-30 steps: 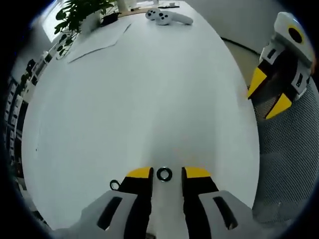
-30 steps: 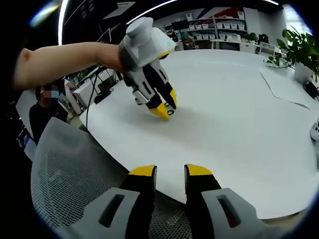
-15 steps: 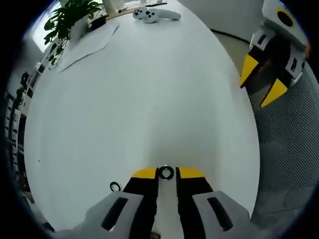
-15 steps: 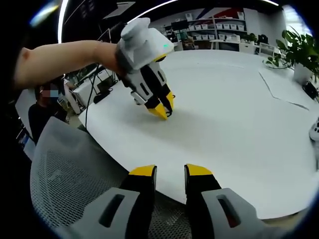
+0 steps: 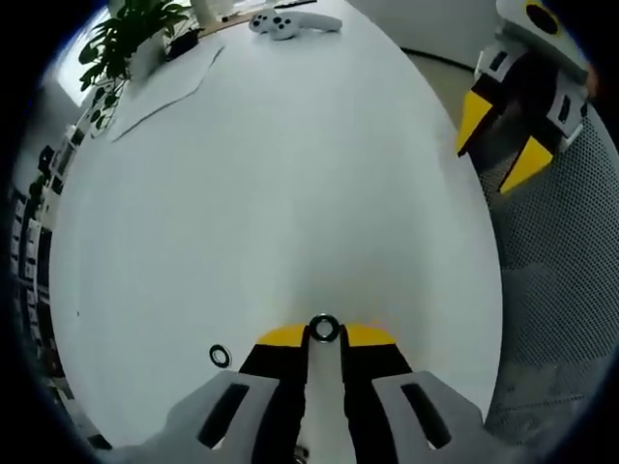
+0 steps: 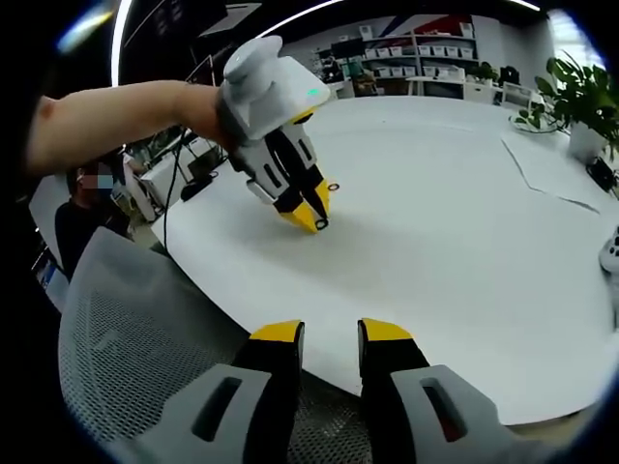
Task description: Place the washer onto the threaded stud by aligning its center hole with the stud, sliding it down to the base, and recovering from edge contact or off-axis alignment until the washer reaches the visible bottom stop.
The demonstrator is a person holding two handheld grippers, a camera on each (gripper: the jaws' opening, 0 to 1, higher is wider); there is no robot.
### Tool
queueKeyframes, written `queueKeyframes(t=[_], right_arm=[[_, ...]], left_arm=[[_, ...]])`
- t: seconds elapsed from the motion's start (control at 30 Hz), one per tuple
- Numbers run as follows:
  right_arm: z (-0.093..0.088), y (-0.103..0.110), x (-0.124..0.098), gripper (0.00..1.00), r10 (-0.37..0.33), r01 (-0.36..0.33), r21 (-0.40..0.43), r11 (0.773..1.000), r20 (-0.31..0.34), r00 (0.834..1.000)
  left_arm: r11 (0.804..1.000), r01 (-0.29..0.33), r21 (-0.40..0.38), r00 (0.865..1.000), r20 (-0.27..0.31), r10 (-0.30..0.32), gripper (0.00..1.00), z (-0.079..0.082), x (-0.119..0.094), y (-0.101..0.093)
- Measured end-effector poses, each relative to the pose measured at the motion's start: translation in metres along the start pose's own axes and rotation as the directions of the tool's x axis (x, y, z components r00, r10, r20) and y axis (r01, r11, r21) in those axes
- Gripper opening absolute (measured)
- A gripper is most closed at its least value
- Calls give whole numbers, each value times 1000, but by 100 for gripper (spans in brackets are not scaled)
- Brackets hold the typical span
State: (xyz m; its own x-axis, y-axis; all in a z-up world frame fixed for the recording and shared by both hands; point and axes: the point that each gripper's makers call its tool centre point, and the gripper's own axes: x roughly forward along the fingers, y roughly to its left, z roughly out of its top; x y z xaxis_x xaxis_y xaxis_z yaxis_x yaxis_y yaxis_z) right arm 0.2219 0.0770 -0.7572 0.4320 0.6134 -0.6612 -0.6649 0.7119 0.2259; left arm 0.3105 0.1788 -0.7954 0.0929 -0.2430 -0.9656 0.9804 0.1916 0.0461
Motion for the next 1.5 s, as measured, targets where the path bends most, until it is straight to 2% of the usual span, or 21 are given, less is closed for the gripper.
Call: queueKeyframes(t=[0.17, 0.37, 0.57, 0.6, 0.7, 0.8, 1.0, 1.23, 1.5], right_arm=[[0, 0, 0, 25, 0, 0, 1, 1000, 1, 1000], [0, 0, 0, 25, 1, -1, -2, 1000, -2, 1000], [0, 0, 0, 25, 2, -2, -1, 1000, 2, 1000], [0, 0, 0, 25, 2, -2, -2, 1000, 1, 1000], [0, 1, 0, 25, 5, -5, -5, 1000, 0, 1000], [0, 1, 0, 25, 5, -5, -4, 1000, 1, 1000], [0, 1, 0, 25, 5, -5, -5, 1000, 0, 1000], [-1, 1, 0, 25, 4, -4, -4, 1000, -5, 1000], [-4, 1, 0, 25, 6, -6, -5, 1000, -22, 1000]], left_arm=[[999, -12, -38, 1000, 13, 12, 10, 0, 0, 0], [998, -56, 0, 998, 42, 56, 9, 0, -2, -2], [988, -139, -62, 982, 118, 146, 9, -1, -3, 1], [986, -147, -82, 980, 126, 157, 9, -1, -4, 1], [984, -158, -79, 978, 124, 167, 9, -4, -6, -1], [982, -167, -92, 975, 130, 178, 9, -5, -12, -1], [971, -195, -138, 961, 171, 217, 9, 0, -33, 6], [965, -213, -151, 957, 165, 237, 9, -11, -46, 7], [950, -246, -190, 946, 166, 278, 8, -22, -67, 20]])
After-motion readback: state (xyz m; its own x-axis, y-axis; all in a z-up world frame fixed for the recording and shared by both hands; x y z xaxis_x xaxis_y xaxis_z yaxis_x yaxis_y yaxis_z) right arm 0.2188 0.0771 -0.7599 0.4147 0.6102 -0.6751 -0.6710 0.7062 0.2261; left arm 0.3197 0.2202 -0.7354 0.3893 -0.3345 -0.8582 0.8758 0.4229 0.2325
